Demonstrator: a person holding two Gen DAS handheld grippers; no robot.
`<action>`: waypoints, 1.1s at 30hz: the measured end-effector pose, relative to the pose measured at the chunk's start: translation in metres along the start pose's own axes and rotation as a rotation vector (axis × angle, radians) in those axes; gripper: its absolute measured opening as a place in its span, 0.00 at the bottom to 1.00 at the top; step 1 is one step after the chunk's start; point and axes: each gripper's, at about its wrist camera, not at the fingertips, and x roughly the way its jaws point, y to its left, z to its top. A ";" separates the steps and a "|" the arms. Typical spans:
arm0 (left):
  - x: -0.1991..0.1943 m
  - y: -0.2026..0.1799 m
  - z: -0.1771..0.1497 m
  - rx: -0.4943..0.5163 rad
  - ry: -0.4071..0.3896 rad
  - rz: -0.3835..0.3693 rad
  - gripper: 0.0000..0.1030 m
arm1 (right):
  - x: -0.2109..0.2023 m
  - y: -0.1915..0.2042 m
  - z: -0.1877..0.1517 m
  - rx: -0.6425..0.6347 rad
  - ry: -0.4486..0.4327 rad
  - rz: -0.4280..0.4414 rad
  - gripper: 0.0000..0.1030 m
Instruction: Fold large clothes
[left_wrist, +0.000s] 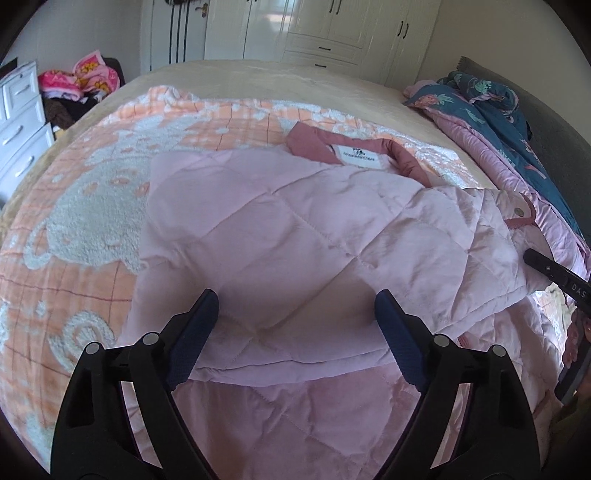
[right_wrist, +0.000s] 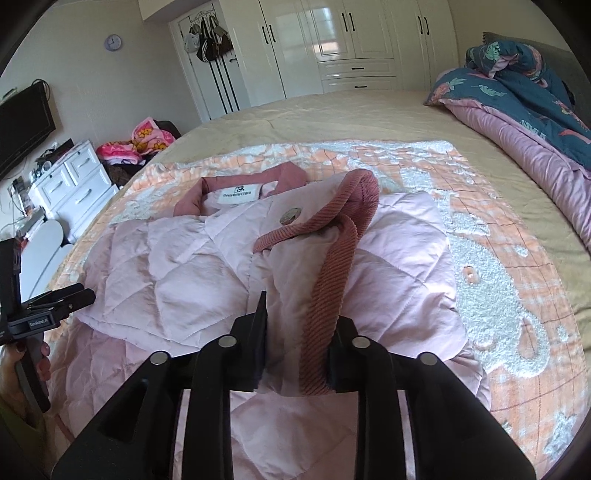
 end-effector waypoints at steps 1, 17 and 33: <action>0.002 0.001 -0.001 -0.007 0.007 -0.003 0.77 | 0.000 0.000 0.000 -0.001 -0.002 -0.009 0.35; 0.024 0.009 -0.011 -0.014 0.060 -0.002 0.77 | -0.013 0.027 0.007 -0.106 -0.055 -0.037 0.69; 0.026 0.010 -0.010 -0.026 0.069 -0.011 0.77 | 0.060 0.106 0.011 -0.252 0.136 -0.015 0.70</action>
